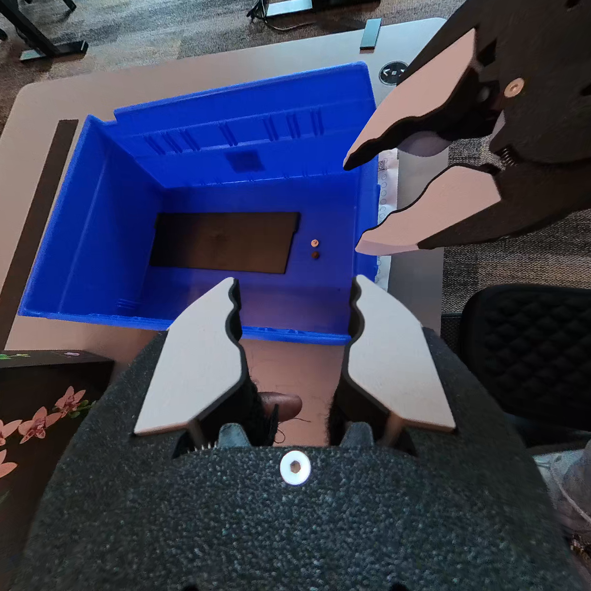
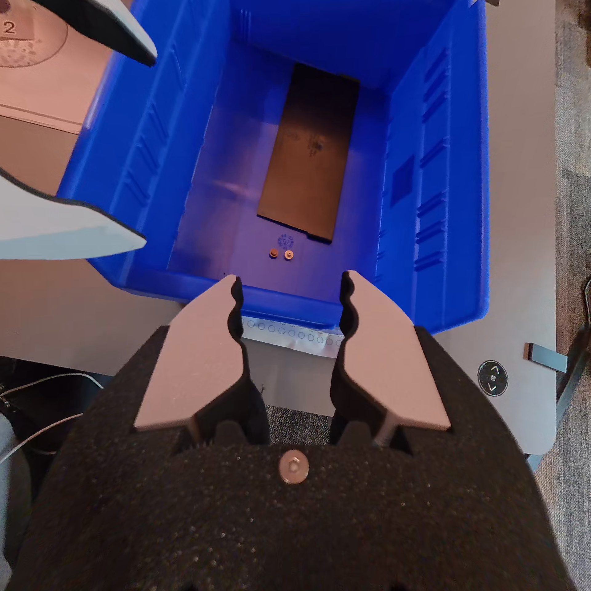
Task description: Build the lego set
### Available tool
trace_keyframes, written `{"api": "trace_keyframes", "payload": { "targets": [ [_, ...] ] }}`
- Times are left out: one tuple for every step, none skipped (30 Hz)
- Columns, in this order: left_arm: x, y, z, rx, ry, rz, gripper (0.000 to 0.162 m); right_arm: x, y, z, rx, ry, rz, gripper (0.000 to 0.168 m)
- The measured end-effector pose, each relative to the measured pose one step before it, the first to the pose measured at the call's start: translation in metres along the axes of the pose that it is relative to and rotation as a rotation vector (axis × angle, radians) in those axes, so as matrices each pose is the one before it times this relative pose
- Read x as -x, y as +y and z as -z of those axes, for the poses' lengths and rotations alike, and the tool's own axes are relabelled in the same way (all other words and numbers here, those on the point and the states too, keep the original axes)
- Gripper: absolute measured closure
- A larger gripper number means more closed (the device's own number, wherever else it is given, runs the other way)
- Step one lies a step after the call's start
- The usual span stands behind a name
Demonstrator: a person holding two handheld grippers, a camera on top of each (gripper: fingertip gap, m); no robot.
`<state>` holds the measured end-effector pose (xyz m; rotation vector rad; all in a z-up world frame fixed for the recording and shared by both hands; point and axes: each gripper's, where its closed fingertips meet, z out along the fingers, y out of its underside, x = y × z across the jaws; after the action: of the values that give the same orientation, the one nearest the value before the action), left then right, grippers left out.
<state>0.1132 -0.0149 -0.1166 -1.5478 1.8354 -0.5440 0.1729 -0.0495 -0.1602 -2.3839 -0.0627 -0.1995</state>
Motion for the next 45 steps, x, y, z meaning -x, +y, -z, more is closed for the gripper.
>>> {"api": "trace_keyframes", "payload": {
  "targets": [
    [0.00033,-0.00043,0.00031,-0.005,-0.0012,0.0036,0.095,-0.0002,0.00031,0.00018,0.0018,0.0026,-0.0033,0.11],
    [0.00029,-0.00048,0.00042,-0.0039,-0.0017,0.0014,0.094,-0.00014,-0.00038,0.00037,-0.0037,0.002,-0.0027,0.11],
    [0.00002,-0.00013,0.00044,-0.0019,-0.0008,0.0002,0.093,0.00046,-0.0004,0.00043,-0.0042,-0.002,-0.0011,0.11],
    [0.00024,0.0,0.0003,-0.0006,-0.0011,0.0004,0.093,0.00005,0.00012,0.00022,0.001,0.0009,-0.0012,0.11],
    [0.00032,0.00019,0.00033,-0.0003,-0.0022,0.0007,0.092,-0.00037,0.00031,0.00007,0.0026,0.0042,0.0005,0.11],
    [0.00052,0.00025,0.00027,-0.0011,-0.0037,0.0017,0.091,-0.00101,0.00007,0.00014,0.0004,0.0056,0.001,0.109],
    [0.00079,0.00027,0.00061,-0.002,-0.0056,0.0031,0.089,-0.00252,-0.00027,0.00027,-0.0054,0.0101,-0.0024,0.107],
    [0.00148,0.00046,0.00111,-0.0037,-0.0096,0.005,0.087,-0.00477,-0.00083,0.00082,-0.0135,0.015,-0.0072,0.104],
    [0.00215,0.00067,0.00166,-0.0056,-0.0143,0.0086,0.082,-0.00741,-0.00121,0.00118,-0.021,0.0171,-0.0074,0.099],
    [0.00294,0.00125,0.00226,-0.0075,-0.0199,0.0149,0.075,-0.01254,-0.0019,0.00163,-0.0311,0.0322,-0.0179,0.092],
    [0.00319,0.00177,0.00259,-0.0116,-0.0221,0.0212,0.066,-0.01632,-0.00201,0.00151,-0.0352,0.0396,-0.029,0.084],
    [0.00219,0.00253,0.00224,-0.0152,-0.0192,0.0274,0.056,-0.01697,-0.00138,0.0005,-0.0301,0.0331,-0.0333,0.073],
    [0.00075,0.00371,0.00137,-0.0142,-0.0139,0.0327,0.048,-0.01421,-0.00178,-0.00129,-0.0297,0.0109,-0.0279,0.068],
    [-0.00134,0.00514,-0.00014,-0.0088,-0.0067,0.0318,0.04,-0.01081,-0.00251,-0.00356,-0.0389,-0.0076,-0.021,0.069],
    [-0.00216,0.00694,-0.00212,0.0015,-0.0058,0.024,0.037,-0.00739,-0.00058,-0.00676,-0.0345,-0.0222,-0.0176,0.072],
    [-0.0017,0.00819,-0.00418,0.0109,-0.0121,0.0111,0.033,-0.00609,0.00482,-0.00917,-0.0002,-0.0224,-0.0216,0.077],
    [-0.00174,0.00766,-0.00578,0.0123,-0.011,0.0006,0.032,-0.00342,0.00966,-0.01009,0.0371,-0.0284,-0.0135,0.077],
    [-0.00241,0.00665,-0.00668,0.0106,-0.0042,-0.0026,0.033,-0.00087,0.00842,-0.0092,0.0343,-0.0313,-0.0029,0.079],
    [-0.00134,0.00564,-0.00664,0.0112,-0.0059,-0.0059,0.036,0.00065,0.00446,-0.00743,0.0093,-0.0265,0.0019,0.091],
    [0.00039,0.00487,-0.00599,0.0114,-0.0112,-0.0155,0.042,0.00267,0.00167,-0.00533,-0.0068,-0.0256,0.0059,0.109],
    [0.00014,0.00298,-0.00433,0.0062,-0.0004,-0.0104,0.047,0.00064,0.00052,-0.00334,-0.0096,-0.0036,0.0064,0.13],
    [-0.00284,-0.00052,-0.00218,-0.0073,0.0285,0.0101,0.05,0.00077,0.00041,-0.00189,-0.0059,-0.0011,0.0256,0.156],
    [-0.00223,-0.00266,-0.001,-0.0134,0.0307,0.0146,0.065,0.00171,-0.0012,-0.00194,-0.0155,-0.0057,0.0246,0.162],
    [0.00194,-0.00228,-0.00137,-0.007,0.0035,-0.0053,0.072,-0.0023,-0.0008,-0.00236,-0.0043,0.0172,0.0097,0.162],
    [0.00724,-0.00091,-0.00246,0.0028,-0.0274,-0.0243,0.076,-0.00196,-0.002,-0.00299,-0.005,0.0105,0.0042,0.163],
    [0.00787,-0.0011,-0.00366,-0.0012,-0.0246,-0.0217,0.08,-0.00324,-0.00235,-0.00423,-0.0017,0.0127,0.0112,0.162],
    [0.00804,-0.00197,-0.00475,-0.0072,-0.0161,-0.0044,0.086,-0.00409,-0.00303,-0.00535,-0.0026,0.0116,0.0147,0.162],
    [0.00745,-0.002,-0.00593,-0.0023,-0.0092,0.0034,0.091,-0.00521,-0.0031,-0.00675,0.0006,0.0115,0.017,0.162],
    [0.00583,-0.00292,-0.0069,-0.0007,0.002,0.0039,0.093,-0.00607,-0.00384,-0.00754,-0.0018,0.008,0.0155,0.161],
    [0.00383,-0.00411,-0.00738,0.0016,0.0138,0.0055,0.095,-0.00674,-0.00456,-0.00824,-0.0063,0.0005,0.0134,0.161],
    [0.00338,-0.00478,-0.00738,0.0067,0.0124,0.0037,0.095,-0.00752,-0.00381,-0.0091,-0.0001,-0.0059,0.0111,0.16],
    [0.00361,-0.00549,-0.00733,0.0078,0.0038,-0.0027,0.094,-0.00817,-0.0041,-0.0098,-0.0012,-0.0086,0.0108,0.16],
    [0.00465,-0.00521,-0.00729,0.0098,-0.0062,-0.0006,0.093,-0.00806,-0.0038,-0.00988,-0.0034,-0.01,0.0037,0.16],
    [0.00491,-0.0048,-0.00758,0.0088,-0.006,0.0018,0.093,-0.00746,-0.00373,-0.0093,-0.0028,-0.0104,-0.0151,0.161],
    [0.00558,-0.00454,-0.0074,0.0041,-0.0065,0.0037,0.094,-0.00644,-0.00378,-0.00813,-0.0046,-0.009,-0.0176,0.161],
    [0.00574,-0.00385,-0.00703,0.0016,-0.0053,0.005,0.094,-0.00571,-0.00291,-0.00697,0.0002,-0.0027,-0.0106,0.162],
    [0.00557,-0.00351,-0.00626,-0.0016,-0.0034,0.005,0.094,-0.00499,-0.0031,-0.0056,-0.0019,0.0021,-0.002,0.162],
    [0.00554,-0.0029,-0.00566,-0.001,-0.0033,0.0065,0.094,-0.0041,-0.00273,-0.00475,-0.0018,0.0044,0.0059,0.162],
    [0.00484,-0.00211,-0.00492,0.0025,-0.0029,0.005,0.094,-0.00341,-0.00182,-0.00408,0.0027,0.0071,0.0051,0.162],
    [0.00412,-0.00192,-0.00397,0.0042,-0.0019,0.0048,0.095,-0.00281,-0.00154,-0.00332,0.0025,0.0076,0.0005,0.161],
    [0.00363,-0.00195,-0.0032,0.0068,-0.0022,0.0042,0.097,-0.0023,-0.00132,-0.00283,0.0013,0.0053,-0.0029,0.161],
    [0.00304,-0.00146,-0.00278,0.0105,-0.0016,0.0015,0.097,-0.00174,-0.00081,-0.00223,0.0009,0.0044,-0.0039,0.161],
    [0.00257,-0.00136,-0.00233,0.0107,-0.0013,0.0016,0.098,-0.00188,-0.00087,-0.00186,-0.0017,0.0076,-0.0028,0.161],
    [0.00191,-0.00142,-0.00209,0.0085,-0.0014,0.0006,0.098,-0.00203,-0.00057,-0.00154,-0.0025,0.0102,0.0001,0.16],
    [0.00088,-0.00115,-0.0014,0.0066,0.0017,-0.0006,0.098,-0.00212,-0.00146,-0.00047,-0.0116,0.0146,0.0052,0.159]
  ]
}}
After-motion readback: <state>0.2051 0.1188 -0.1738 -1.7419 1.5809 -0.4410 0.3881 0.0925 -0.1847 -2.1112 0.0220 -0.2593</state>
